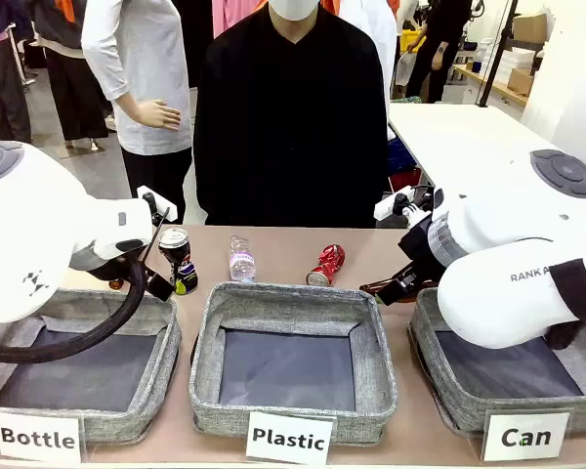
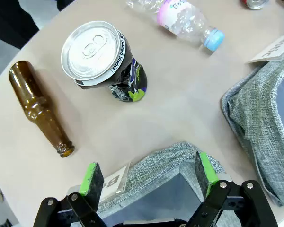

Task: Sort the can waste into the basket.
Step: Pick up the can waste from the table and place it in the right Fabric basket.

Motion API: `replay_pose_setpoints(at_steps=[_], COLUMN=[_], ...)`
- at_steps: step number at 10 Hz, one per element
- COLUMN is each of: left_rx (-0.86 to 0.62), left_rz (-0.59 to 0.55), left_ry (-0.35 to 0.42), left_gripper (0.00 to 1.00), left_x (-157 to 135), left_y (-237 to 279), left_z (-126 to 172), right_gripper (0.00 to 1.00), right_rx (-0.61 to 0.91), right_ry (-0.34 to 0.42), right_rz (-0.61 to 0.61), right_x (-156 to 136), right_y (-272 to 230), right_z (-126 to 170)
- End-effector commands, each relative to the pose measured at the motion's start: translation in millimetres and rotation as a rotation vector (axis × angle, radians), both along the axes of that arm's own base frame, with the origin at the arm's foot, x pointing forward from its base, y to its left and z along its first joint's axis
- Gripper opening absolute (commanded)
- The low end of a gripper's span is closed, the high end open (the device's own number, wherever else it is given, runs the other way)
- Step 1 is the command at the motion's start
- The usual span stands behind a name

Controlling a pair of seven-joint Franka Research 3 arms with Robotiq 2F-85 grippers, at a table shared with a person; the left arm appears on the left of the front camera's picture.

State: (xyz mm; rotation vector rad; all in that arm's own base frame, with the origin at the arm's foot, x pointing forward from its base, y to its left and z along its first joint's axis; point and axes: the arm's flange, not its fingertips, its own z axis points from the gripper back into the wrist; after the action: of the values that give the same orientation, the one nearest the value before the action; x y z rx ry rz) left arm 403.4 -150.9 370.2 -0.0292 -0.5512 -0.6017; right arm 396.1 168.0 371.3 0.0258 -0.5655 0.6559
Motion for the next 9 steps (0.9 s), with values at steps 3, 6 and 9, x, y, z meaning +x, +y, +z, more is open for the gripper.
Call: replay_pose_setpoints(at_steps=[3,6,9], left_rx=[0.0,0.0,0.0], left_rz=[0.0,0.0,0.0], left_ry=[0.0,0.0,0.0], left_gripper=[1.0,1.0,1.0], left_x=[0.0,0.0,0.0], left_y=[0.0,0.0,0.0], left_z=[0.1,0.1,0.1], right_gripper=[1.0,1.0,1.0], right_rx=[0.0,0.0,0.0], right_ry=[0.0,0.0,0.0], right_rz=[0.0,0.0,0.0], right_x=[0.0,0.0,0.0], right_y=[0.0,0.0,0.0], right_z=[0.0,0.0,0.0])
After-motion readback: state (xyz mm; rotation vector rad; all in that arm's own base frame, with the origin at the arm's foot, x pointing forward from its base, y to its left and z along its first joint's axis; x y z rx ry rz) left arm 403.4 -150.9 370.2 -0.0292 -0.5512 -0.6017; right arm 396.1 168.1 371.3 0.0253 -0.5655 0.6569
